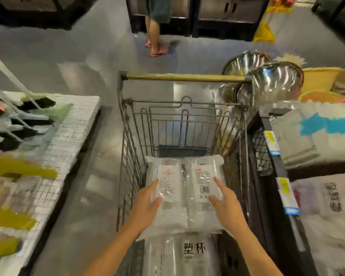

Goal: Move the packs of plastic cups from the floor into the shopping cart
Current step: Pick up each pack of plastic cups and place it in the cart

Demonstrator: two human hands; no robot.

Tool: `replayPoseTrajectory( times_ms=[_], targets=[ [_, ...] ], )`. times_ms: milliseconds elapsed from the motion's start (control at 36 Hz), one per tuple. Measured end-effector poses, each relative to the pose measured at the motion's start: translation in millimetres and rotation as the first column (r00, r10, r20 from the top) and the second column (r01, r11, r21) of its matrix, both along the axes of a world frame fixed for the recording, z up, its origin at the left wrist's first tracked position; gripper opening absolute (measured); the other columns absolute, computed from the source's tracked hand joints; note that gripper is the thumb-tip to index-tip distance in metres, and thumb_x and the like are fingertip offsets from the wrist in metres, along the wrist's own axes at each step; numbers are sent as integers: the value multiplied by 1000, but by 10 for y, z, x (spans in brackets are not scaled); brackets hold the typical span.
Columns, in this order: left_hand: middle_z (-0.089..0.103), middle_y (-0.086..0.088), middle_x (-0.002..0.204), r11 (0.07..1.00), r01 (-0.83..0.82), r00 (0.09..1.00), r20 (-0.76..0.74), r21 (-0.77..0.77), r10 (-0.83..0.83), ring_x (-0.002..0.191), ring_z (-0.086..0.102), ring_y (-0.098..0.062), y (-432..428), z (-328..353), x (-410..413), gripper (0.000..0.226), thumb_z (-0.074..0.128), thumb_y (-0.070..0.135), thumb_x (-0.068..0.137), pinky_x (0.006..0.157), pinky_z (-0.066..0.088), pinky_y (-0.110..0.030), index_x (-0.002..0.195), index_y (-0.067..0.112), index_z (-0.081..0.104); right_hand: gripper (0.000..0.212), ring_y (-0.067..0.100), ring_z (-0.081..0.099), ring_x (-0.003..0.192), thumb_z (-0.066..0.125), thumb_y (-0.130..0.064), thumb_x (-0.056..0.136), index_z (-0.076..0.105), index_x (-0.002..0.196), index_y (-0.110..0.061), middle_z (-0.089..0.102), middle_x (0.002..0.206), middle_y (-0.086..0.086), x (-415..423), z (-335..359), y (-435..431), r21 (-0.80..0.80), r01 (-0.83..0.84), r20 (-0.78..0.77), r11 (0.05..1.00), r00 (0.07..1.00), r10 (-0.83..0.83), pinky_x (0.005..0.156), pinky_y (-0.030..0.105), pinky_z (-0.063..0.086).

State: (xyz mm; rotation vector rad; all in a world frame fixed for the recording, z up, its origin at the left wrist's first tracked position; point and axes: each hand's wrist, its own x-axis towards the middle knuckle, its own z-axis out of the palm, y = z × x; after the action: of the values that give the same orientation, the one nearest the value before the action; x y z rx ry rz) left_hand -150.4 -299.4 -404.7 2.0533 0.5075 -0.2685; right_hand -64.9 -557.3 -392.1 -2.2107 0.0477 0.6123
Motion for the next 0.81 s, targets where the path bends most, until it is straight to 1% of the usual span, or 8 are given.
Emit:
replayPoseTrajectory(
  times_ms=[111,222,333,389,444,528,722,806],
  targets=[
    [32,16,149,1000,-20,999,-47,8,21,137,27,0,24,-630,308,57,51,32,99,113,23,-26,148,46,27,65,9,40,137,59,-25,103,28,155,-48,41,154,-2,336,-614,62,-6,-2,-62,1000,998,2,118,36,35],
    [32,13,150,1000,-22,993,-113,-20,20,142,27,-9,52,-1101,471,57,49,33,99,118,25,-38,146,54,24,61,8,34,138,57,-21,104,29,155,-40,31,161,2,526,-982,170,31,33,-166,999,986,-27,108,15,31],
    [22,11,158,999,-27,989,-144,-17,24,148,15,-11,33,-1395,533,59,47,31,100,120,21,-48,147,55,19,113,11,26,142,57,-85,67,25,157,-25,23,147,-11,570,-1071,266,194,146,-211,970,972,-104,101,5,23],
    [18,11,160,1000,-27,989,-143,-15,25,148,12,-10,27,-1458,534,60,46,32,101,120,19,-48,148,54,17,92,13,25,147,54,-75,82,26,157,-29,25,150,-8,563,-1144,273,187,163,-240,969,964,-116,110,13,23],
    [14,12,160,1000,-20,990,-139,-23,17,149,10,-8,26,-1465,530,60,45,31,101,121,18,-48,147,56,16,66,21,21,154,55,-58,93,24,151,-51,20,162,-6,542,-1277,215,139,142,-230,980,967,-108,124,38,23],
    [10,11,161,1000,-16,986,-163,-24,12,149,10,-12,32,-1438,530,62,45,31,101,120,20,-49,145,60,13,54,25,25,153,51,-62,96,17,136,-78,15,167,-10,521,-1355,179,5,69,-185,998,980,-66,121,57,32],
    [-4,-7,163,974,59,929,-368,218,26,149,7,-32,-83,-1020,645,61,39,46,100,119,19,-50,149,54,5,62,29,11,158,47,-45,104,14,156,-56,2,172,1,585,-944,247,-246,-153,-217,957,971,99,122,52,29],
    [16,-6,162,965,85,948,-319,248,-2,148,17,-26,-35,-601,685,61,39,51,96,115,31,-46,152,42,15,62,27,23,155,50,-41,104,22,160,-41,18,170,1,719,-548,307,-357,-271,-138,894,962,236,121,46,36]
  ],
)
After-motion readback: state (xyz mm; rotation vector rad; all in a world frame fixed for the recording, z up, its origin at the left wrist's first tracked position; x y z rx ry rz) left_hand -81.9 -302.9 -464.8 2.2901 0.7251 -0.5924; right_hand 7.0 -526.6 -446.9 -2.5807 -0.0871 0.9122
